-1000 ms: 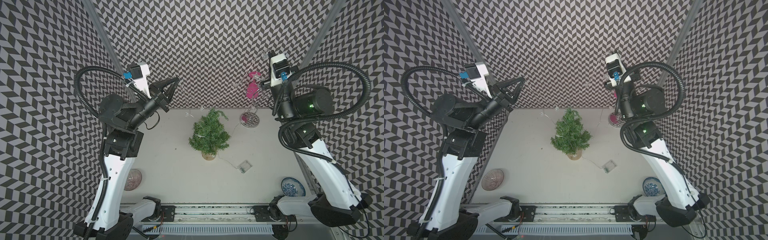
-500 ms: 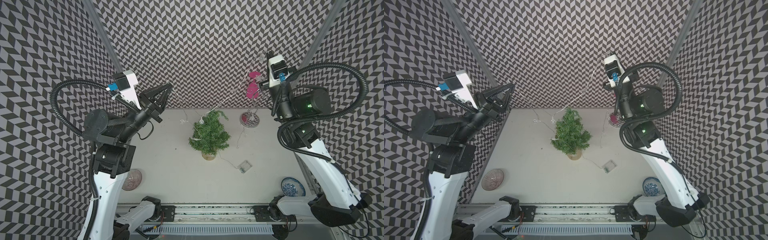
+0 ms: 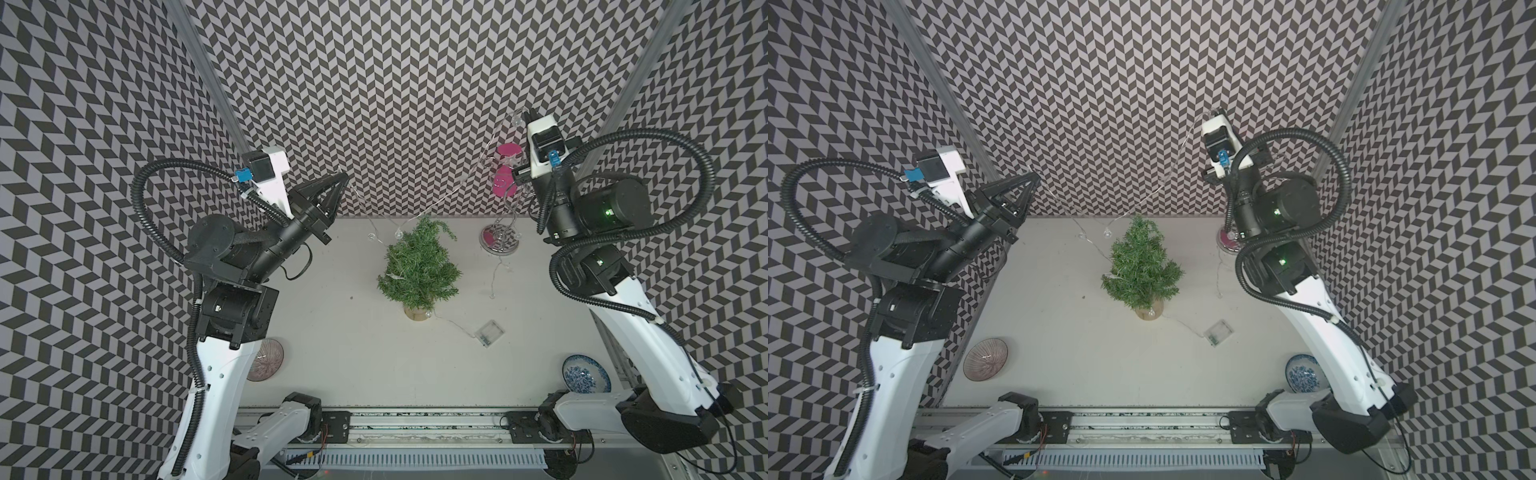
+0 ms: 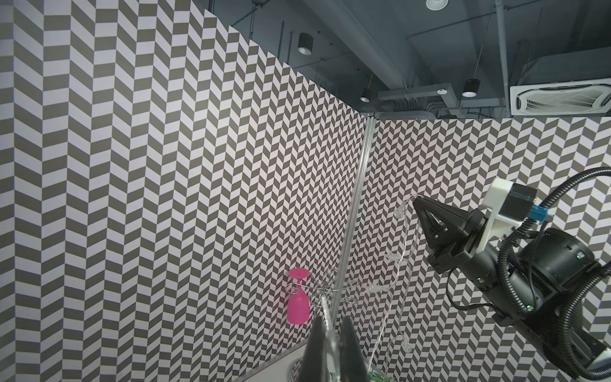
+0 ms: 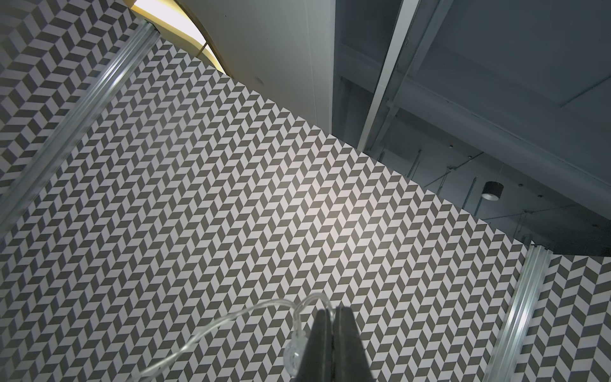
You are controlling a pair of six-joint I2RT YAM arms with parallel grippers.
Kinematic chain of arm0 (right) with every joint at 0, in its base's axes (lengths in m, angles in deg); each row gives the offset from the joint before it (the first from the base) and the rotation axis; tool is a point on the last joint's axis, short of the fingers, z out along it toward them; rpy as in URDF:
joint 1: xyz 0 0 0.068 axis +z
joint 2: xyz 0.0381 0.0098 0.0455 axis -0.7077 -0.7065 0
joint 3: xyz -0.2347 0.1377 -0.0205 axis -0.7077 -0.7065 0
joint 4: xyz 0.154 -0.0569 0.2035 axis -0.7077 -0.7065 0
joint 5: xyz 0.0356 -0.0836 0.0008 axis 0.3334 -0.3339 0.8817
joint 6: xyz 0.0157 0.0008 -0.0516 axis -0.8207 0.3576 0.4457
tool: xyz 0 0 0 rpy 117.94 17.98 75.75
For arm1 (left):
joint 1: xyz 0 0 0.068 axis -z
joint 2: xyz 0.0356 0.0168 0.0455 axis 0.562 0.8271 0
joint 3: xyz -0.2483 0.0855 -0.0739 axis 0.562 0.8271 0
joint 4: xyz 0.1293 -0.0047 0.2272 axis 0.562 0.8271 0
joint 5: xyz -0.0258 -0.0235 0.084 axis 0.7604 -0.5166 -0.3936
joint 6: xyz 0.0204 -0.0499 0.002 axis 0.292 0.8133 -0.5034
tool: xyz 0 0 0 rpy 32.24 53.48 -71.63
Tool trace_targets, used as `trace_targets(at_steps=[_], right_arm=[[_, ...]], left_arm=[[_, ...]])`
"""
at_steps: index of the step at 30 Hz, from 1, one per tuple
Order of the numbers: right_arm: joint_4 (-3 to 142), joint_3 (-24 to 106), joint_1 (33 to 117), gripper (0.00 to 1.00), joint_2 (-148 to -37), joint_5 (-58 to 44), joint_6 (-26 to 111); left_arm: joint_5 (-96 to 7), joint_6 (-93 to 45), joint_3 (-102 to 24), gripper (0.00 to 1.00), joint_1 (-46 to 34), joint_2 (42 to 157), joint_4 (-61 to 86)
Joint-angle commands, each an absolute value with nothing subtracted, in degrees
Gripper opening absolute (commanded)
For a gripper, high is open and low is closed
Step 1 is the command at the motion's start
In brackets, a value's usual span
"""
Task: Wrap string light around the christmas tree
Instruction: Wrap the light string around the Christmas tree.
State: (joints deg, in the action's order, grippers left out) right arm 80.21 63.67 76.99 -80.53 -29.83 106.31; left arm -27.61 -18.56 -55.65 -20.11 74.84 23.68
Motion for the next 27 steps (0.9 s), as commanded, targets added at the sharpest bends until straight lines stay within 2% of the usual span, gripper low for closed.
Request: trace_targets(at_steps=[1,5,12,27], right_arm=[[82.8,63.5,76.7,0.0,-79.7,-29.4,106.5],[82.8,63.3,76.7,0.0,-79.7,-29.1,106.4],[82.4,62.8,76.7,0.0,-79.8,-27.1,106.6],[82.1,68.2,76.8,0.0,-85.9,-25.7,106.7]], left_arm=[[-30.3,-18.6,-55.9,0.0,-20.5,72.0,25.1],[-37.7,-23.1,-55.5,0.0,-20.6,72.1,29.8],[-37.9,-25.0,-52.2,0.0,-22.0,73.8,29.5],[-24.6,-20.5,-50.1,0.0,-35.0,74.9,25.2]])
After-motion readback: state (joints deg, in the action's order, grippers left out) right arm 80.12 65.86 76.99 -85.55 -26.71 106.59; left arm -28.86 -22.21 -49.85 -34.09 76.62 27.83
